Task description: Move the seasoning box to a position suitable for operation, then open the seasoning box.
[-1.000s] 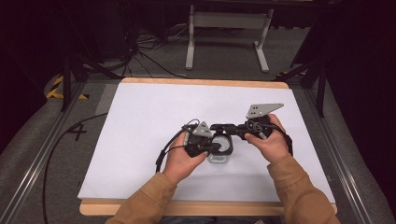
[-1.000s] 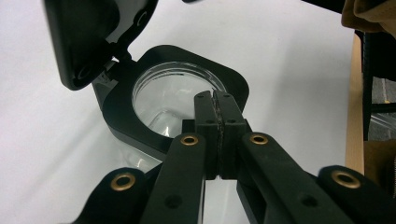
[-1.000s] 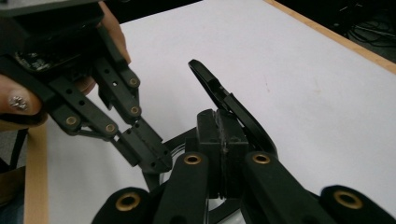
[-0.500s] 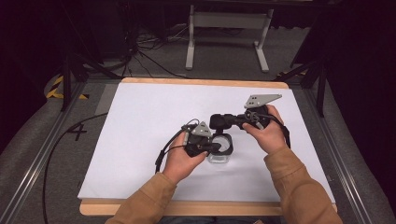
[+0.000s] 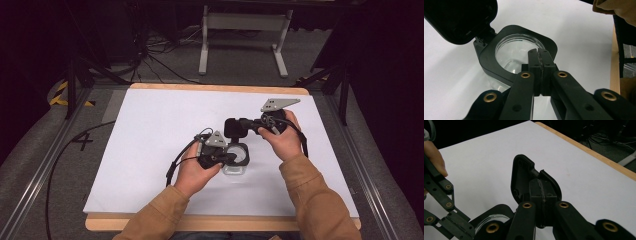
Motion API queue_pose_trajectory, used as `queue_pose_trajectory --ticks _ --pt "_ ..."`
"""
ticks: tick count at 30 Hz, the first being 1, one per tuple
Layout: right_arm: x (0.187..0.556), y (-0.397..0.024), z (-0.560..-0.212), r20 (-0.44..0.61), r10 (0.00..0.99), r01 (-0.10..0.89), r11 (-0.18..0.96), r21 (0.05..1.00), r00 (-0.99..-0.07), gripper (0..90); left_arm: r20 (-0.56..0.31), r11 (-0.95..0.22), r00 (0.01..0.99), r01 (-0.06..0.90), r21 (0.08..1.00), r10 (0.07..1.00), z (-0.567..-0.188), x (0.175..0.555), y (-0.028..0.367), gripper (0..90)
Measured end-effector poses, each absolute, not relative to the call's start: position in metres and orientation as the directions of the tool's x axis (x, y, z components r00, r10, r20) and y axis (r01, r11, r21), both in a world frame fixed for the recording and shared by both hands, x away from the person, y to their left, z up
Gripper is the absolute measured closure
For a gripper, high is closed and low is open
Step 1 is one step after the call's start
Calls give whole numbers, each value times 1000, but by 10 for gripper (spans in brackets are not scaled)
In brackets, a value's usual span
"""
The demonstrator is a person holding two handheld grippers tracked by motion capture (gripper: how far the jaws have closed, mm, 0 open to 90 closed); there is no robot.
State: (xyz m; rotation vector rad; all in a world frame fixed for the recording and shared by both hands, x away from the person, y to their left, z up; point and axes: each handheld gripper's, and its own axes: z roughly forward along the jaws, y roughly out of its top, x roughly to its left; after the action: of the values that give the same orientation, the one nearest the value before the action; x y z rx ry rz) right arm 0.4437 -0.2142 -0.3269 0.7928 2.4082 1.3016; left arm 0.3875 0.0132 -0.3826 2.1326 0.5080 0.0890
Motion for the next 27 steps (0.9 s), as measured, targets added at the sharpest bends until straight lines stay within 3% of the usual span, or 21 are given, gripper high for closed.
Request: queue_pose_trajectory --ticks 6,13,19,27 --pt "440 -213 -326 -10 587 318 453 833 -810 900 -112 -506 916 311 805 385 -382 387 15 897" --pt "424 -218 -321 -1 562 300 443 844 -827 900 -111 -465 910 306 831 400 -371 386 30 825" --pt "410 -231 -315 -11 565 292 442 848 -825 896 -136 -458 896 341 821 422 -358 385 47 681" --pt "397 -253 -309 -1 593 304 414 858 -805 836 -152 -442 863 389 809 481 -347 394 80 630"
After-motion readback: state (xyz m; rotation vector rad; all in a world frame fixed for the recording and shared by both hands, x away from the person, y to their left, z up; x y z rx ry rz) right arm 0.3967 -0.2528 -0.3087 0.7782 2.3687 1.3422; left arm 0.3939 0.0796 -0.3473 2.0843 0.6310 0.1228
